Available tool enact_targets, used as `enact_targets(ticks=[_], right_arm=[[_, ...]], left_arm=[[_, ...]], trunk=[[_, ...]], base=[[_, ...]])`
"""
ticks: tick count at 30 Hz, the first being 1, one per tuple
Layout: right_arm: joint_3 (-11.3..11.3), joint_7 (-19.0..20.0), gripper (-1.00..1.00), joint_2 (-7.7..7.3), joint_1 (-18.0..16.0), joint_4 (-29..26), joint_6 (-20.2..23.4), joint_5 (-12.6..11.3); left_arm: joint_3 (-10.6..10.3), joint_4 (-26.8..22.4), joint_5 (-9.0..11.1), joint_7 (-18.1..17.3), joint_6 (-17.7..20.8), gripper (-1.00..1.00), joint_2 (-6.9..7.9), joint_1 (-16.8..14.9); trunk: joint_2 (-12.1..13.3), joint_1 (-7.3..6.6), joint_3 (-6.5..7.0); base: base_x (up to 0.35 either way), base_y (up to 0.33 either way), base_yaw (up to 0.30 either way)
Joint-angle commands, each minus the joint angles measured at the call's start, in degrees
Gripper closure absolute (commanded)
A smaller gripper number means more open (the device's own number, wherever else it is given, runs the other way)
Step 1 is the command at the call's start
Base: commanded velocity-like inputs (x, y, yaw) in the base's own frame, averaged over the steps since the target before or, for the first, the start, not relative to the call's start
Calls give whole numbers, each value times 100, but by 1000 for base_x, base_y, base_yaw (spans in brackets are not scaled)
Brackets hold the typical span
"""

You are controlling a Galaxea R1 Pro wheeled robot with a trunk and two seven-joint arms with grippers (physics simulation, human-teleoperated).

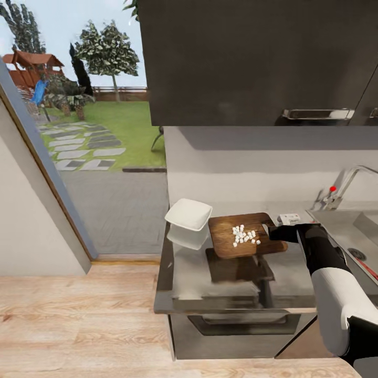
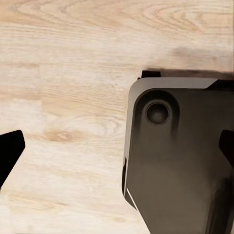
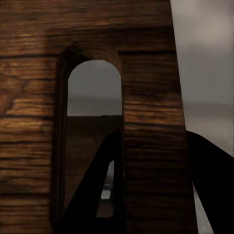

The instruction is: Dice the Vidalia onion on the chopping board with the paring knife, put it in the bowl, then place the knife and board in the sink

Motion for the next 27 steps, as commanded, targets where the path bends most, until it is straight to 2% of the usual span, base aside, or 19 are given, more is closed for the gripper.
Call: enact_targets(ticks=[1,6,11,18,21,27], right_arm=[[-17,51,100,3,-6,-7,12,56],[-6,-98,100,6,-6,1,55,84],[7,-254,100,18,-6,2,332,84],[-7,-270,100,0,-6,2,478,87],[-20,-273,100,-8,-6,-7,684,90],[-22,-266,100,-117,-6,-56,943,92]], left_arm=[[-48,19,35,5,-32,-100,-3,-9],[-48,21,35,4,-32,-100,-6,-9],[-48,19,35,6,-32,-100,-9,-9],[-48,18,35,7,-32,-100,-10,-9],[-50,18,31,5,-32,-100,-11,-9],[-51,18,28,7,-32,-100,-11,-9]], trunk=[[-11,6,-2],[-11,6,43],[-11,6,88],[-11,6,124],[-11,6,125],[-11,6,125]], base=[[238,0,0],[137,0,0],[14,0,0],[1,0,0],[0,0,0],[0,0,0]])
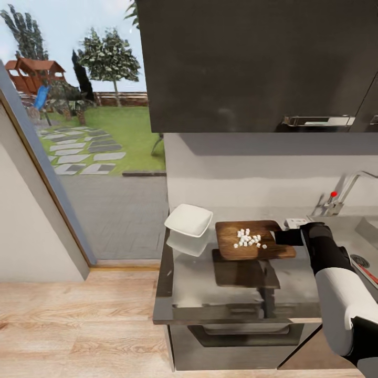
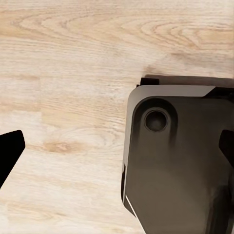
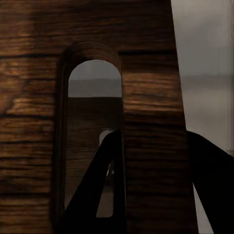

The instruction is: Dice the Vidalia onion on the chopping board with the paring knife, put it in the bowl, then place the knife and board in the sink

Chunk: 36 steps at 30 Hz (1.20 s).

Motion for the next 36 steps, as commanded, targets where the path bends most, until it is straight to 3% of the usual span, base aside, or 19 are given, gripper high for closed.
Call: enact_targets(ticks=[1,8,20,26,36], right_arm=[[-14,52,100,-6,-6,-10,21,52],[-10,6,100,-10,-6,-120,29,62],[56,-477,100,28,-9,-264,44,52],[476,-670,100,142,-56,-297,408,52],[535,-821,100,398,-84,-298,454,44]], left_arm=[[-51,20,35,2,-32,-100,-4,-9],[-55,20,39,2,-32,-100,-11,-9],[-55,20,42,2,-32,-100,-13,-9],[-55,26,43,3,-29,-100,-12,-9],[-55,28,43,2,-24,-100,-12,-9]], trunk=[[-12,3,-12],[-12,3,-12],[-12,3,-12],[-12,3,-12],[-12,3,-12]], base=[[0,0,0],[0,0,0],[0,0,0],[0,0,0],[0,0,0]])
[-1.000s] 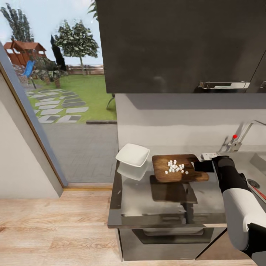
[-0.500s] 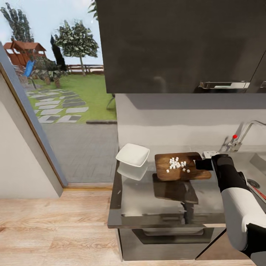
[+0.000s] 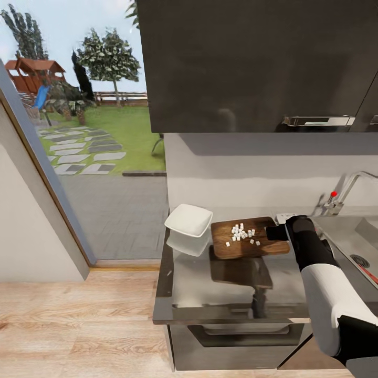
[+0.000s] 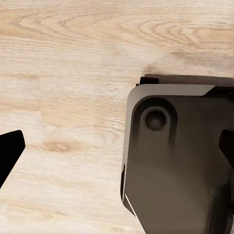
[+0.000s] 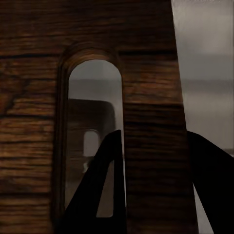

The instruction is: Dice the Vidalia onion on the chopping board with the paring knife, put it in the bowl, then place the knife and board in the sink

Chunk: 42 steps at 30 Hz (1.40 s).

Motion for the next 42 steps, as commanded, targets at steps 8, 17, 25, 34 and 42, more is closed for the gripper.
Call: enact_targets(ticks=[8,17,25,34,42], right_arm=[[-10,33,100,66,-7,-6,23,47],[-10,42,100,66,-7,-179,25,46],[-10,53,100,59,-7,-211,172,46],[-17,54,100,56,-7,-211,182,46],[-18,54,100,53,-7,-271,182,46]], left_arm=[[-48,19,36,4,-31,-100,-4,-9],[-48,19,36,2,-31,-100,-4,-9],[-48,19,36,3,-31,-100,-4,-9],[-48,19,36,2,-31,-100,-4,-9],[-48,19,36,2,-31,-100,-4,-9]], trunk=[[-12,3,-12],[-12,3,-12],[-12,3,-12],[-12,3,-12],[-12,3,-12]], base=[[0,0,0],[0,0,0],[0,2,0],[53,180,0],[110,263,0]])
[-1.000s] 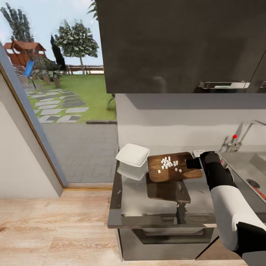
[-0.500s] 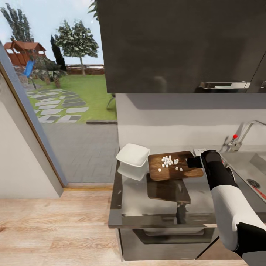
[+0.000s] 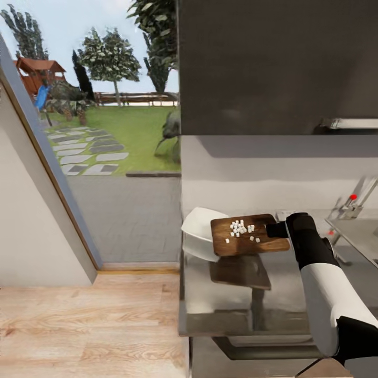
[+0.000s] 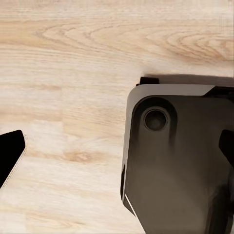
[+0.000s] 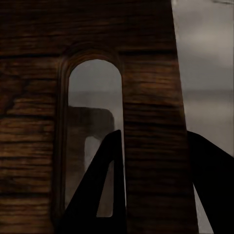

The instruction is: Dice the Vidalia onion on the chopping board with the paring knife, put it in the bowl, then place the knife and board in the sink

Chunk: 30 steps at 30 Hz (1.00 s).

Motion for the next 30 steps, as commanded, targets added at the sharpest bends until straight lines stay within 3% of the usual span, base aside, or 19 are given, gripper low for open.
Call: enact_targets(ticks=[1,8,30], right_arm=[[-10,52,100,5,-7,-26,18,49],[-10,52,100,3,-7,-65,18,49],[-19,52,100,-27,-7,-67,18,58]], left_arm=[[-48,18,37,1,-29,-100,-3,-8],[-48,18,37,1,-29,-100,-3,-8],[-48,18,37,1,-29,-100,-3,-8]], trunk=[[-12,5,-12],[-12,5,-3],[-12,5,69]], base=[[112,264,0],[112,263,-115],[112,263,-245]])
